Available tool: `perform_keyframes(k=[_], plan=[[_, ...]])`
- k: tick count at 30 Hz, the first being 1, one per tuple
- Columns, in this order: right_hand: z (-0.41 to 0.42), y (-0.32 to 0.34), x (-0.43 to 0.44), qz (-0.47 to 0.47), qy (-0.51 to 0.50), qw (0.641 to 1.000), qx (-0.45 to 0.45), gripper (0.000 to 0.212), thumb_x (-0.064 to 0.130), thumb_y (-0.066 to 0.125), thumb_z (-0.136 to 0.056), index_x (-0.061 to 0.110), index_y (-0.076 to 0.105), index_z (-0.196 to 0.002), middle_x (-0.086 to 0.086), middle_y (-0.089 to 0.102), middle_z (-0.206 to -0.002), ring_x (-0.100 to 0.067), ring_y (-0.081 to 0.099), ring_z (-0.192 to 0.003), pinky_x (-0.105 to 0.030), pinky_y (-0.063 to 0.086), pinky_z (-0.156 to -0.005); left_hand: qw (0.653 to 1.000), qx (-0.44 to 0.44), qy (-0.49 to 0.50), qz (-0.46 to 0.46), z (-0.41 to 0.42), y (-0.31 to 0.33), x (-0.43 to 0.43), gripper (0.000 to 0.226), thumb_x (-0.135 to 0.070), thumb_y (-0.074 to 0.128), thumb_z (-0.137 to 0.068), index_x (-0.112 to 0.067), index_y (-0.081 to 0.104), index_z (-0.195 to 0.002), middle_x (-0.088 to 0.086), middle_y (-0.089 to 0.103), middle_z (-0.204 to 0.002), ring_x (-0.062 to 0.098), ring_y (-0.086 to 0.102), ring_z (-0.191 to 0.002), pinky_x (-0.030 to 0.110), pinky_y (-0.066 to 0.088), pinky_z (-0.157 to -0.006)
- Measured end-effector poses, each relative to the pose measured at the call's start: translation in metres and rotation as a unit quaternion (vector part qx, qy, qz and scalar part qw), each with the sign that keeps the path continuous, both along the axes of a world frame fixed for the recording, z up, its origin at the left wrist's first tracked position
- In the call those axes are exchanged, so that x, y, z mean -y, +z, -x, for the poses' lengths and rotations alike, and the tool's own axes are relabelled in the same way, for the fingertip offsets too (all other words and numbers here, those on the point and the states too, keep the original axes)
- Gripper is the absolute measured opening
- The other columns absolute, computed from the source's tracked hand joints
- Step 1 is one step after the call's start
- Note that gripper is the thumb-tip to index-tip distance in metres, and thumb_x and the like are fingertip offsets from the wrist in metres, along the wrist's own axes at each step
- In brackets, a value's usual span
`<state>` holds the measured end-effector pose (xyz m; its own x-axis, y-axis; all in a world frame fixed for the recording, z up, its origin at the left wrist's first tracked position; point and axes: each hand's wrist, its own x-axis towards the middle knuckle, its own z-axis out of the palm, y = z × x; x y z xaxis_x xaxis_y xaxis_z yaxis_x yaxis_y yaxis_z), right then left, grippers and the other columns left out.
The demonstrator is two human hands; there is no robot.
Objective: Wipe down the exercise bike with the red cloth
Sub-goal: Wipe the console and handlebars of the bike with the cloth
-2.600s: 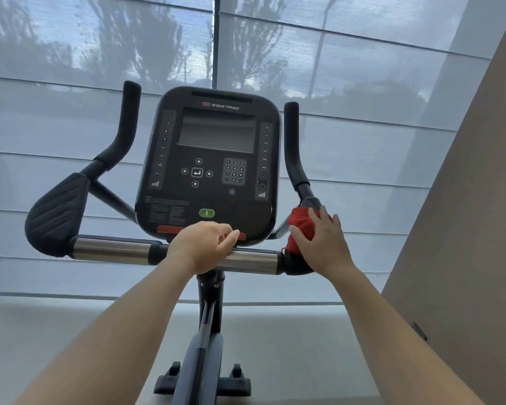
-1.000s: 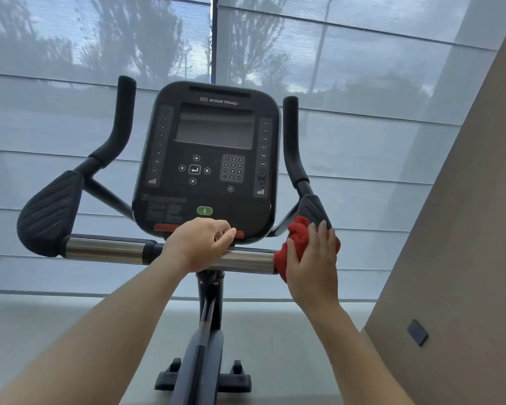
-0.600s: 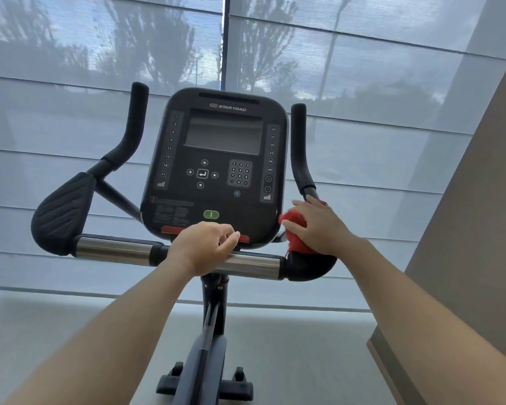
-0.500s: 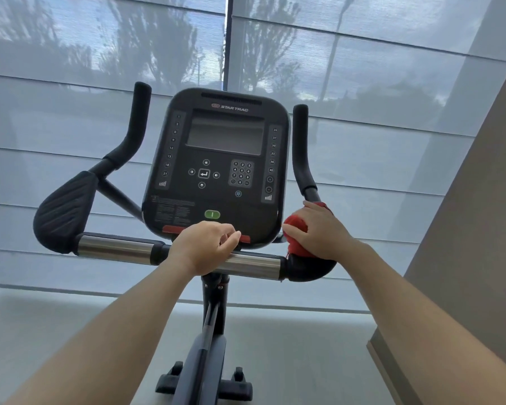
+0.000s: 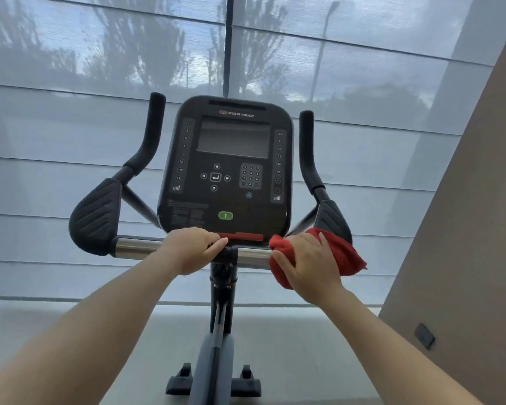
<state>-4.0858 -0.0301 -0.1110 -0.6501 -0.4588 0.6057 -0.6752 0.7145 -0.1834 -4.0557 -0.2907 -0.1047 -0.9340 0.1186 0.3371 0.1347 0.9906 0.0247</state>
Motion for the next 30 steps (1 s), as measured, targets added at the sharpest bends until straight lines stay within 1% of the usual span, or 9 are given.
perform_keyframes(k=[5,7,10,14,17,21,23,26,30], plan=[[-0.008,-0.020,0.024,0.049,-0.106,0.991,-0.057,0.050,0.056,0.031,-0.090,0.021,0.065,-0.094,0.004,0.066,-0.085,-0.019,0.057,-0.086,-0.038,0.029,-0.104,0.996,-0.081,-0.032,0.020,0.000,-0.011,0.004,0.050,-0.052,0.012,-0.096,-0.030,0.047,-0.068,-0.011,0.061,-0.074,0.015,0.059,-0.074,0.028,0.037,-0.054],[-0.013,-0.023,0.043,0.054,-0.094,0.992,-0.071,0.046,0.054,0.034,-0.091,0.021,0.066,-0.095,0.004,0.066,-0.086,-0.020,0.057,-0.085,-0.038,0.033,-0.099,0.994,-0.098,-0.049,0.014,0.001,-0.013,0.006,0.048,-0.050,0.013,-0.096,-0.029,0.043,-0.065,-0.010,0.061,-0.075,0.015,0.059,-0.073,0.028,0.039,-0.054],[-0.014,-0.022,0.044,0.021,-0.061,0.992,-0.104,0.047,0.054,0.035,-0.091,0.020,0.067,-0.098,0.003,0.067,-0.086,-0.020,0.059,-0.081,-0.034,0.039,-0.088,0.992,-0.099,-0.079,0.013,-0.004,-0.013,0.014,0.042,-0.044,0.016,-0.097,-0.028,0.034,-0.063,-0.010,0.056,-0.072,0.017,0.057,-0.072,0.027,0.028,-0.051],[-0.006,-0.018,0.031,0.027,-0.080,0.989,-0.125,0.049,0.055,0.033,-0.092,0.022,0.069,-0.094,0.002,0.067,-0.079,-0.021,0.060,-0.070,-0.032,0.044,-0.074,0.990,-0.106,-0.083,0.028,-0.006,-0.012,0.015,0.041,-0.043,0.018,-0.098,-0.026,0.041,-0.068,-0.008,0.058,-0.073,0.018,0.058,-0.072,0.026,0.023,-0.049],[-0.011,-0.024,0.062,0.049,-0.104,0.983,-0.143,0.049,0.054,0.033,-0.093,0.019,0.067,-0.088,0.001,0.065,-0.074,-0.021,0.058,-0.066,-0.033,0.044,-0.073,0.989,-0.128,-0.053,0.060,-0.004,-0.015,0.009,0.046,-0.044,0.018,-0.097,-0.024,0.051,-0.073,-0.006,0.063,-0.075,0.019,0.061,-0.071,0.027,0.020,-0.047],[-0.007,-0.027,0.063,-0.006,-0.053,0.984,-0.170,0.052,0.056,0.035,-0.092,0.014,0.067,-0.096,-0.001,0.068,-0.083,-0.023,0.063,-0.073,-0.036,0.049,-0.076,0.984,-0.148,-0.042,0.086,-0.004,-0.016,0.007,0.051,-0.044,0.014,-0.096,-0.024,0.056,-0.077,-0.005,0.067,-0.077,0.020,0.064,-0.071,0.027,0.026,-0.048],[-0.003,-0.027,0.052,-0.024,-0.048,0.981,-0.188,0.053,0.057,0.036,-0.092,0.014,0.068,-0.097,-0.001,0.068,-0.085,-0.023,0.063,-0.075,-0.035,0.048,-0.075,0.984,-0.149,-0.050,0.080,-0.005,-0.016,0.009,0.052,-0.045,0.010,-0.095,-0.024,0.053,-0.075,-0.006,0.066,-0.075,0.019,0.063,-0.069,0.026,0.027,-0.048],[-0.005,-0.031,0.055,0.022,-0.083,0.979,-0.185,0.051,0.056,0.038,-0.090,0.014,0.067,-0.092,-0.001,0.067,-0.080,-0.022,0.061,-0.071,-0.034,0.045,-0.075,0.985,-0.149,-0.053,0.065,-0.005,-0.016,0.010,0.047,-0.046,0.013,-0.096,-0.026,0.046,-0.069,-0.006,0.065,-0.073,0.018,0.063,-0.067,0.025,0.022,-0.046],[-0.008,-0.032,0.067,0.033,-0.069,0.982,-0.170,0.050,0.056,0.039,-0.090,0.015,0.066,-0.095,-0.001,0.068,-0.083,-0.024,0.062,-0.074,-0.039,0.048,-0.078,0.983,-0.165,-0.040,0.066,-0.007,-0.017,0.007,0.051,-0.049,0.003,-0.090,-0.028,0.041,-0.064,-0.008,0.063,-0.067,0.016,0.060,-0.060,0.024,0.013,-0.043]])
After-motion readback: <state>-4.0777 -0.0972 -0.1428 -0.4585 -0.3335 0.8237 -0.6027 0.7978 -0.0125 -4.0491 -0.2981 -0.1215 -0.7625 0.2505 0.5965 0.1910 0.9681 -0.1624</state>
